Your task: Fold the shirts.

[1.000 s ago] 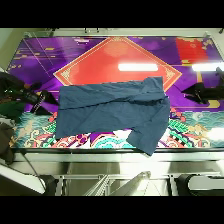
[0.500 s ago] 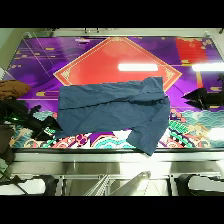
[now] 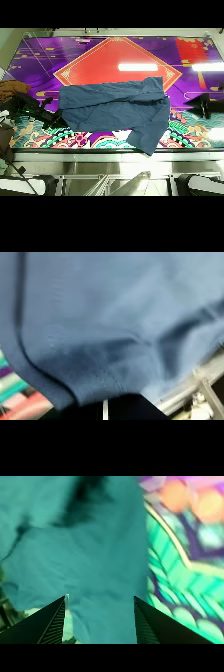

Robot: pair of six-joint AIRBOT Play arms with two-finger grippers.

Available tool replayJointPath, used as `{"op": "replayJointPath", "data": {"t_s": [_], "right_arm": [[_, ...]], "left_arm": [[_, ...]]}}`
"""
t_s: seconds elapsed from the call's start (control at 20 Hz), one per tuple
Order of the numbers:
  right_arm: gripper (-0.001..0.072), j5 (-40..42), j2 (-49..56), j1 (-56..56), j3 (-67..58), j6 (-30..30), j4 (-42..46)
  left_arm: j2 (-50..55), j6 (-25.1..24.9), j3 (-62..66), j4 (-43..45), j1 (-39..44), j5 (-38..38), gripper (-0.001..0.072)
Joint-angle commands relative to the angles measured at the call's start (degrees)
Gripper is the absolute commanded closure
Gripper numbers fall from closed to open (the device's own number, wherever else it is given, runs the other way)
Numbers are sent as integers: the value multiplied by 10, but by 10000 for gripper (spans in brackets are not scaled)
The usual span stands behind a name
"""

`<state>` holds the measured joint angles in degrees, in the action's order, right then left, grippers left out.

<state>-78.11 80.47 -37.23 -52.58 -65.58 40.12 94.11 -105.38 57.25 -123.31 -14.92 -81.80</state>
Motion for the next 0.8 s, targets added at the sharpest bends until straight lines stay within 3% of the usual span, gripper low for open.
{"op": "replayJointPath", "data": {"t_s": [0.0, 0.2, 0.45, 0.5, 0.55, 0.65, 0.75], "right_arm": [[246, 54, -59, -7, 118, -83, 71], [246, 117, -72, 60, 228, -79, 66], [248, 163, -69, 184, 247, -81, 26], [338, 162, -69, 195, 247, -66, 3], [534, 151, -71, 195, 247, -43, -24], [695, 110, -88, 184, 246, -10, -54], [694, 64, -129, 159, 246, -1, -57]], "left_arm": [[3, -11, 27, -10, 7, -44, 688], [4, -11, 27, -10, 8, -44, 688], [4, -13, 27, -9, 7, -53, 687], [4, -14, 27, -9, 7, -56, 687], [4, -18, 27, -9, 7, -62, 687], [4, -22, 27, -9, 2, -85, 687], [4, -22, 27, -9, -12, -108, 688]]}}
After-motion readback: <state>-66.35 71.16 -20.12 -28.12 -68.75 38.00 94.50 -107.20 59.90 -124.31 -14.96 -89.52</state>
